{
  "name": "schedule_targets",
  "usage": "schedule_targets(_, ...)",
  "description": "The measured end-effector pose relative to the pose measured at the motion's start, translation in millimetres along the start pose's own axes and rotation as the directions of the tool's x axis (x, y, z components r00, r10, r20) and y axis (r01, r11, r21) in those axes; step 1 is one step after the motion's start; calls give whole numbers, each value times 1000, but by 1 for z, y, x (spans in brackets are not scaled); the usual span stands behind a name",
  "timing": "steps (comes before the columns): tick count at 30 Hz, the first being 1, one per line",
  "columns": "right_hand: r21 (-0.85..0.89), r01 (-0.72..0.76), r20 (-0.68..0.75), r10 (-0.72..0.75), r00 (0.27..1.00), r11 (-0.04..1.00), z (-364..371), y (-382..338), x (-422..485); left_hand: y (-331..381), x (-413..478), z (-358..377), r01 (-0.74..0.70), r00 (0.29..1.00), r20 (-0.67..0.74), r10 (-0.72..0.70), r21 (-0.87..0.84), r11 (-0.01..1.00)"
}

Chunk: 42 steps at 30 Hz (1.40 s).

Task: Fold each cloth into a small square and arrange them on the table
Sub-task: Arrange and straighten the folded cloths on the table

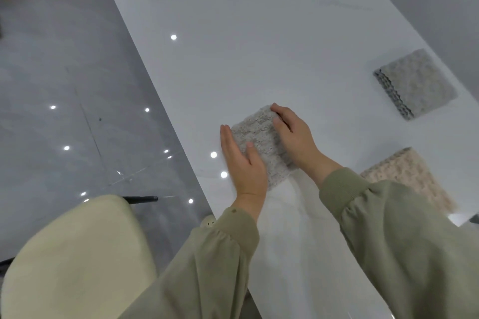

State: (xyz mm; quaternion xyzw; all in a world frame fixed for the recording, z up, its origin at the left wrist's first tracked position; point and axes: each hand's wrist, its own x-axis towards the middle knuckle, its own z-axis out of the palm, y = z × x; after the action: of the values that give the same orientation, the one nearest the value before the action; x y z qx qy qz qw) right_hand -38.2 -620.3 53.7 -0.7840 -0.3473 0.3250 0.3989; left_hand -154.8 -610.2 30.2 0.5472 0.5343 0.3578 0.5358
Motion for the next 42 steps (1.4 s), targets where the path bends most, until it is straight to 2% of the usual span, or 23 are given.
schedule_targets(3,-20,-34,-59,32,998,999,-7,-6,-1,3,1,-9,-19,999,28,18,36,999)
schedule_targets(6,-132,-55,-74,46,996,990,-15,-11,-7,13,8,-26,-163,982,130,133,253,954)
schedule_targets(8,-275,-20,-62,3,998,961,-19,-16,-10,26,19,-34,-307,941,272,200,447,840)
schedule_targets(11,-427,15,-84,-56,995,904,-23,-29,-13,49,46,-43,-541,836,479,268,640,545)
schedule_targets(12,-459,12,-107,-68,992,888,-23,-35,-13,56,56,-45,-609,791,544,280,655,447)
schedule_targets(14,-499,-12,-157,-77,985,866,-21,-45,-11,67,79,-47,-705,708,653,268,631,324)
schedule_targets(19,-552,-142,-291,-30,956,821,-12,-77,12,94,141,-42,-795,602,784,150,572,201)
schedule_targets(23,-546,-282,-386,61,921,789,-2,-103,34,122,192,-42,-910,414,898,151,405,85)
schedule_targets(25,-549,-338,-415,102,904,764,1,-113,42,136,213,-41,-936,353,922,158,349,51)
schedule_targets(32,-552,-463,-508,161,846,693,-2,-137,58,168,241,-15,-974,225,964,144,227,7)
schedule_targets(35,-570,-484,-532,151,833,663,-6,-139,78,169,255,-2,-981,183,973,143,191,-44)
schedule_targets(37,-563,-484,-535,151,831,670,-6,-140,94,171,269,3,-979,187,973,137,196,-58)
schedule_targets(42,-532,-470,-538,147,830,704,10,-150,133,175,317,2,-966,258,956,143,259,12)
